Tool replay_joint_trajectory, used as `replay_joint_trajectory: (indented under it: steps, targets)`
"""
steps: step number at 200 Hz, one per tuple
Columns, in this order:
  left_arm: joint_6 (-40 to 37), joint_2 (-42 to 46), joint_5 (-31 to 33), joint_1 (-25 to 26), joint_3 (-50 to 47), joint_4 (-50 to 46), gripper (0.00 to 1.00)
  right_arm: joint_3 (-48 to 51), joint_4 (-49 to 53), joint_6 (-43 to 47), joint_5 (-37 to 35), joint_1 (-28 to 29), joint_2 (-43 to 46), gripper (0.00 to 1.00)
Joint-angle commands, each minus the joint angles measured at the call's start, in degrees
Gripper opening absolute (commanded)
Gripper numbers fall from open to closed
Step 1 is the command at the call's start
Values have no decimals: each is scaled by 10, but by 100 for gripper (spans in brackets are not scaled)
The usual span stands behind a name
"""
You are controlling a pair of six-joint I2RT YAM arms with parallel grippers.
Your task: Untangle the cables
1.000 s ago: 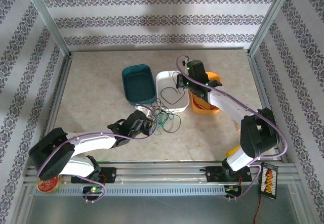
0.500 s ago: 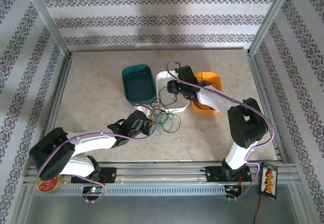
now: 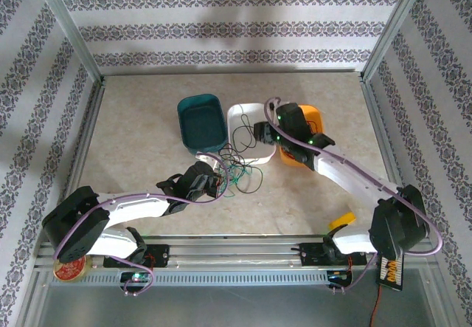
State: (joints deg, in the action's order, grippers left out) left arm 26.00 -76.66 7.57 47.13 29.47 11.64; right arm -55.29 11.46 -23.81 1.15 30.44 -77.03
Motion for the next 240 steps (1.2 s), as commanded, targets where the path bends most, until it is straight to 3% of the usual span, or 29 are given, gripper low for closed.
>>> replay_joint_trajectory:
  steps: [1, 78, 132, 141, 154, 164, 200, 240]
  targets:
    - [-1, -4, 7, -6, -1, 13, 0, 54, 34, -2, 76, 20, 15, 52]
    - [-1, -10, 5, -6, 5, 12, 0, 133, 40, -21, 110, 34, -10, 48]
    - [-5, -17, 4, -6, 11, 6, 0, 146, 4, -26, 115, 41, -86, 46]
    - [-5, -16, 4, -6, 10, 6, 0, 145, -1, -28, 111, 44, -95, 41]
    - [-3, -15, 7, -6, 9, 5, 0, 144, -1, -31, 94, 46, -98, 17]
    - [-2, -16, 13, -6, 8, 3, 0, 144, 1, -34, 70, 49, -88, 0]
    - [16, -26, 72, -7, -6, 3, 0, 142, 34, -55, -35, 49, 12, 0]
    - [33, -38, 81, -14, -21, 13, 0, 155, 46, -107, -141, 50, 157, 0]
